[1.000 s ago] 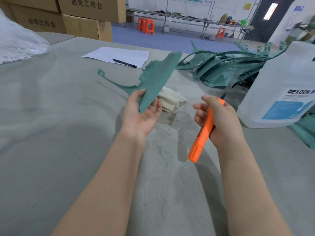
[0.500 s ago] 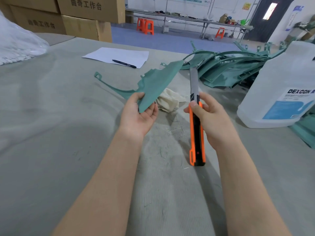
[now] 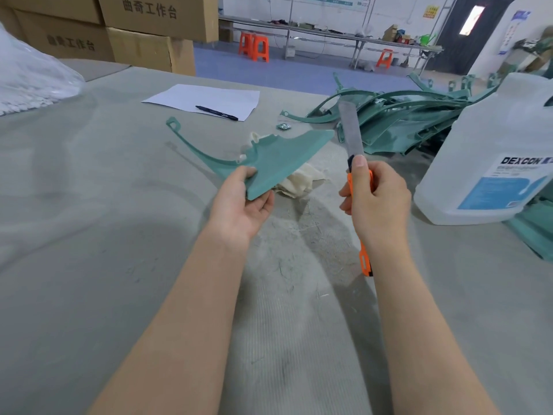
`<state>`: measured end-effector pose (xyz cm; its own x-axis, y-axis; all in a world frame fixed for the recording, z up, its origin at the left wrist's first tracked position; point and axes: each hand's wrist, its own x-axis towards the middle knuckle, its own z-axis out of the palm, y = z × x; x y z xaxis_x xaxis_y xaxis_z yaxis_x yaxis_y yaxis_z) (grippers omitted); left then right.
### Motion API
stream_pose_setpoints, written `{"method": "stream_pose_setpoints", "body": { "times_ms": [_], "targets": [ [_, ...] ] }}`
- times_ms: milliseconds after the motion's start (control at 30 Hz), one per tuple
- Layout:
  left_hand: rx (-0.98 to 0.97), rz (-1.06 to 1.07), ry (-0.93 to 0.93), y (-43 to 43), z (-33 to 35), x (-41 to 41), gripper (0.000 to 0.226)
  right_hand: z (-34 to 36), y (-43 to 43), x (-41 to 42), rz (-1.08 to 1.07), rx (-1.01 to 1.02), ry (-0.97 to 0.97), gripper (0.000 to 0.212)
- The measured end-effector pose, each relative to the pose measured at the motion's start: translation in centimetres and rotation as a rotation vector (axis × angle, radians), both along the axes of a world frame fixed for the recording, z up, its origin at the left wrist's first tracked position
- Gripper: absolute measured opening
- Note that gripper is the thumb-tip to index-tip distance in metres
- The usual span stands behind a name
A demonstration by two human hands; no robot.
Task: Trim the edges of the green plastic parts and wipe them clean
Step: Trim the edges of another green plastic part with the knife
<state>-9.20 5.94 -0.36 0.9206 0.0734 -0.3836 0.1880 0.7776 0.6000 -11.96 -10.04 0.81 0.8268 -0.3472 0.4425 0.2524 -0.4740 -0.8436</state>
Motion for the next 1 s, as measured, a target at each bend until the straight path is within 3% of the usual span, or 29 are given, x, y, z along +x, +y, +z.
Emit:
{"method": "stream_pose_setpoints", "body": {
  "times_ms": [367,733,1000],
  "targets": [
    [0.03,-0.091,-0.002,0.0,0.6,-0.5,0.002,-0.3,-0.3,0.3,-0.01,-0.109,-0.004,0.031],
    [-0.04,-0.174,0.007,0.0,0.4,-0.7,0.009,-0.6,0.0,0.1,0.109,-0.052,-0.046,0.032],
    [-0.073,-0.152,0.013,0.0,0.3,-0.5,0.015,-1.0,1.7,-0.3,0.251,-0.236,-0.016,0.027]
  ]
}}
